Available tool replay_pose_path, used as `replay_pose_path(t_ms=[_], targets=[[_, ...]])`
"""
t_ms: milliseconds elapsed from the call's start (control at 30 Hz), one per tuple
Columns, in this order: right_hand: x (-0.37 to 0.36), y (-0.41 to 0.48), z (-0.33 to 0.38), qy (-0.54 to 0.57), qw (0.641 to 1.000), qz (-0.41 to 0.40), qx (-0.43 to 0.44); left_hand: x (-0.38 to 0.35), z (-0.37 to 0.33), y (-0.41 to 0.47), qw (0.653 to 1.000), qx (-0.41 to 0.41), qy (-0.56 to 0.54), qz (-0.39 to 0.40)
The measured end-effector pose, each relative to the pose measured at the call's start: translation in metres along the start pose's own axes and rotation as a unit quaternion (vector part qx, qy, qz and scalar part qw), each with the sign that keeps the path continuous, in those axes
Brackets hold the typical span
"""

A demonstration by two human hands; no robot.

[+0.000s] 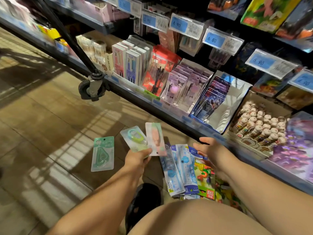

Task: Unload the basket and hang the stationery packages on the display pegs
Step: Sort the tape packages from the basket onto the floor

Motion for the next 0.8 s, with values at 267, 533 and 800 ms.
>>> replay_pose_path(t_ms=[267, 533, 800], targets=[[0.032, -0.009, -0.021, 0.035, 0.998, -0.046, -0.030, 0.031, 0.027, 0.044, 0.985, 0.042, 0.137, -0.094], [0.036, -0.009, -0.021, 0.049, 0.998, -0.038, -0.035, 0.059, 0.019, 0.048, 0.898, -0.018, 0.412, -0.155], [0.042, -0.010, -0.032, 0.044, 0.997, -0.046, -0.053, 0.056, 0.014, 0.047, 0.782, -0.013, 0.606, -0.142]])
Point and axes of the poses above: each hand's wrist, its own y-axis towards the middle knuckle, its own x-axis out of the back of the hand, z = x × y, the point moved 1 cm from there along y, towards the middle knuckle
